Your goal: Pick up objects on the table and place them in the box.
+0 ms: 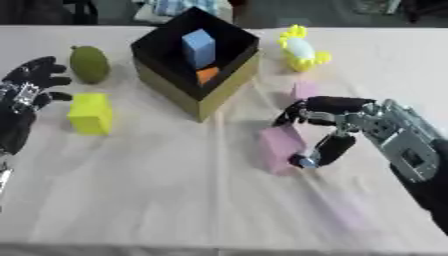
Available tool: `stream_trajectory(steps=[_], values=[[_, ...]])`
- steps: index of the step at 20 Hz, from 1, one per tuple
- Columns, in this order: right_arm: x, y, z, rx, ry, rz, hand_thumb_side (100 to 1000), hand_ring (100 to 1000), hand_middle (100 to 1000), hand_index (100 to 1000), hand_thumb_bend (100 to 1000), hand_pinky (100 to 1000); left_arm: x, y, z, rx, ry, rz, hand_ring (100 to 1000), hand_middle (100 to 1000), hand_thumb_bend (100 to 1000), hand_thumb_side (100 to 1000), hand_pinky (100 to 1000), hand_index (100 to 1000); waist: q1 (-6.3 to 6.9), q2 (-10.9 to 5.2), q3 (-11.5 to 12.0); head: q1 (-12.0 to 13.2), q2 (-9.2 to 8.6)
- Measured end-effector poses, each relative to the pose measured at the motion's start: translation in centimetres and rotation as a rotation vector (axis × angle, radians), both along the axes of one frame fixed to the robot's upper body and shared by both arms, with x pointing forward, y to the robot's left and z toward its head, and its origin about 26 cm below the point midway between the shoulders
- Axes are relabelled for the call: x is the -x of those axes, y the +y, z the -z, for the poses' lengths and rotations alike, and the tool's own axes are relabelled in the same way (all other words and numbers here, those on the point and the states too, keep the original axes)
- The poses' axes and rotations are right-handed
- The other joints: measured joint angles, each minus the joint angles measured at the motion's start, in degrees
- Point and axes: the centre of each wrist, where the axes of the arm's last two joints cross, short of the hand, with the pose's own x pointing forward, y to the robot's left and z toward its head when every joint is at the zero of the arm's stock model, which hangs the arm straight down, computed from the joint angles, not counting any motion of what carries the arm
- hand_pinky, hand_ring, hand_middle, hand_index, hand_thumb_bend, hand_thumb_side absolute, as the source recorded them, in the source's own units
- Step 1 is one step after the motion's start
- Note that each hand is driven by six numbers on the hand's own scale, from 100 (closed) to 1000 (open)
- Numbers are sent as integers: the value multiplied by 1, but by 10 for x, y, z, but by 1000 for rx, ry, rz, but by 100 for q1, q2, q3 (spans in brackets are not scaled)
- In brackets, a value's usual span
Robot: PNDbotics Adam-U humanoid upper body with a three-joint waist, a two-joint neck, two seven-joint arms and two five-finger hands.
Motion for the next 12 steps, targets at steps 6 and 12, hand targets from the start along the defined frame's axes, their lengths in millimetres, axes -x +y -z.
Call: stream_trajectory(steps=[6, 12], values=[[-2, 1, -2, -72, -75, 9, 179, 747, 581, 737, 229, 748, 0, -1, 0, 0, 1, 2, 771, 749, 464, 611, 666, 859, 0, 0, 10, 1, 1], [1, 11, -29, -161, -158, -19, 195, 737, 572, 734, 216, 743, 0, -1, 0, 0, 1, 5, 772, 754, 457, 614, 666, 859, 0, 0, 10, 6, 1]])
